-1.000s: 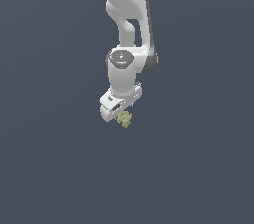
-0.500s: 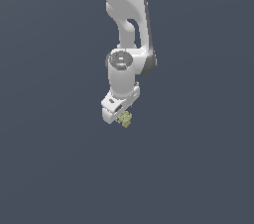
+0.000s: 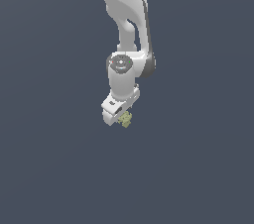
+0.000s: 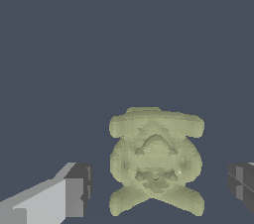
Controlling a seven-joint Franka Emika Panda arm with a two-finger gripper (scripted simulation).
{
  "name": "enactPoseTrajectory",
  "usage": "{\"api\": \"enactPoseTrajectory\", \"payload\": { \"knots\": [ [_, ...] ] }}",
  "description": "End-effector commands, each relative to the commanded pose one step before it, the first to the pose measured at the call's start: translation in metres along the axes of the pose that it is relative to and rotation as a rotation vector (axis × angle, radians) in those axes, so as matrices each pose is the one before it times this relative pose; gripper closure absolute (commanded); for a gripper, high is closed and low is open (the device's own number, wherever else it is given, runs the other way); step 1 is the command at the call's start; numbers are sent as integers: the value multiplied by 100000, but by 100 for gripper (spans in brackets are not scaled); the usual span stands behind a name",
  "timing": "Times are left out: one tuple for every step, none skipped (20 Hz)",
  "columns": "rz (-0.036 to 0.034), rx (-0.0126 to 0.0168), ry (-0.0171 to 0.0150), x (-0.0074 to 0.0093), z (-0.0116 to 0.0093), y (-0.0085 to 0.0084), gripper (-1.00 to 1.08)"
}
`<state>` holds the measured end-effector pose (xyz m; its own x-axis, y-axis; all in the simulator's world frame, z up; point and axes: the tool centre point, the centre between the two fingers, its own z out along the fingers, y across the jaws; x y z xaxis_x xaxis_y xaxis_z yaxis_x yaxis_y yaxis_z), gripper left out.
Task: Pick up the object and move it to a goal position.
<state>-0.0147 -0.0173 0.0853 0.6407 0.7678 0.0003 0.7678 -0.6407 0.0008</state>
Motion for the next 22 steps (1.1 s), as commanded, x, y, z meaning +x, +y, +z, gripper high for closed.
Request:
{"api": "enactPoseTrajectory", "payload": {
  "knots": [
    [-87, 101, -63, -63, 1212, -62, -92],
    [-97, -2, 13, 6, 580, -33, -92],
    [-68, -2, 9, 0, 512, -20, -92],
    [0, 0, 0, -23, 441, 10, -92],
    [-68, -5, 8, 18, 361, -11, -92],
    [0, 0, 0, -4, 290, 21, -92],
    [0, 0, 0, 6, 213, 26, -92],
    [0, 0, 0, 13, 139, 28, -92],
    [0, 0, 0, 15, 74, 24, -92],
    [0, 0, 0, 7, 22, 10, -92],
    [0, 0, 0, 0, 0, 0, 108],
    [0, 0, 0, 0, 0, 0, 108],
    [0, 0, 0, 0, 0, 0, 108],
    [0, 0, 0, 0, 0, 0, 108],
    [0, 0, 0, 0, 0, 0, 108],
    [0, 0, 0, 0, 0, 0, 108],
    [0, 0, 0, 0, 0, 0, 108],
    [0, 0, 0, 0, 0, 0, 108],
    [0, 0, 0, 0, 0, 0, 108],
    [0, 0, 0, 0, 0, 0, 108],
    [0, 0, 0, -5, -3, -6, 108],
    [0, 0, 0, 24, -27, -24, 108]
  ]
}}
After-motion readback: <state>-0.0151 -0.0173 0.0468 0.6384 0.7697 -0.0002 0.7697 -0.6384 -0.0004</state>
